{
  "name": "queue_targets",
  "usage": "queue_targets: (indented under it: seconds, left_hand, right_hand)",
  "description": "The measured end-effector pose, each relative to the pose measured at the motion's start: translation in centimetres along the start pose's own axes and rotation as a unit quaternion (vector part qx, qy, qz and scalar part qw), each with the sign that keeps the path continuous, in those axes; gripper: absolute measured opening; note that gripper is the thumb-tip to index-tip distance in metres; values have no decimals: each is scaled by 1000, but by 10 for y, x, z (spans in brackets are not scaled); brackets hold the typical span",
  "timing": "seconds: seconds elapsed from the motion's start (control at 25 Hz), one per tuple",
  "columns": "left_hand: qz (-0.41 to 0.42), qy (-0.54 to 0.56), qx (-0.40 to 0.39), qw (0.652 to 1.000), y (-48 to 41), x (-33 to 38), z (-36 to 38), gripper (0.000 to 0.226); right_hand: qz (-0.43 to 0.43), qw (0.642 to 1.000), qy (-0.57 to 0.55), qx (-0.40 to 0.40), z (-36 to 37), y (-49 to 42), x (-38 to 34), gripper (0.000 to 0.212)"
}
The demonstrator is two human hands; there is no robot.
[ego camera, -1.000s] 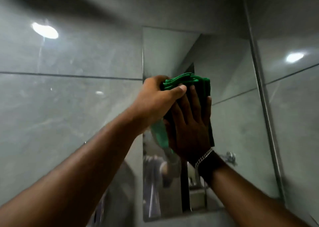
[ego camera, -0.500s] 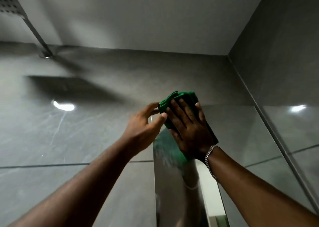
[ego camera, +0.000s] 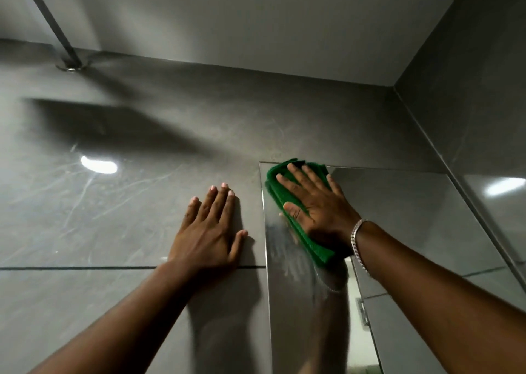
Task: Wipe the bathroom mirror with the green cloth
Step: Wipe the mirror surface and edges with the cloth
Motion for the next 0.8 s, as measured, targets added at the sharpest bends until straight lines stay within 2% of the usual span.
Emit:
queue_targets:
  seconds: [0.12, 0.24, 0.32, 0.52, 0.68, 0.72, 0.8]
  left_hand:
    - [0, -6, 47, 999, 1, -1, 9, 83]
    - [11, -12, 74, 997, -1, -3, 10, 88]
    - [14, -19, 71, 997, 0, -3, 12, 90]
    - [19, -32, 60, 997, 4, 2, 12, 88]
    - [17, -25, 66, 997, 5, 2, 8, 90]
    - [18, -27, 63, 997, 5, 2, 7, 92]
    - [23, -34, 54, 998, 7, 4, 8, 94]
  right_hand:
    - [7, 1000, -2, 6, -1, -17, -6, 62]
    - [-66, 998, 3, 0, 5, -2, -12, 61]
    - [-82, 997, 4, -3, 8, 9, -3, 60]
    - [-1, 1000, -10, 8, 1, -26, 1, 62]
    - [-127, 992, 6, 5, 12, 2, -10, 63]
    - [-137, 990, 7, 1, 12, 7, -5, 63]
    - [-90, 996, 1, 13, 7, 1, 6, 63]
Point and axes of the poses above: each hand's wrist, its own y-axis away from the middle knuckle, its own z-axis out of the palm, x = y × z, the point moved 4 cm from there along -y, towards the middle knuckle, and after that the axes turned 7 degrees about -z, right-handed, at the moved point
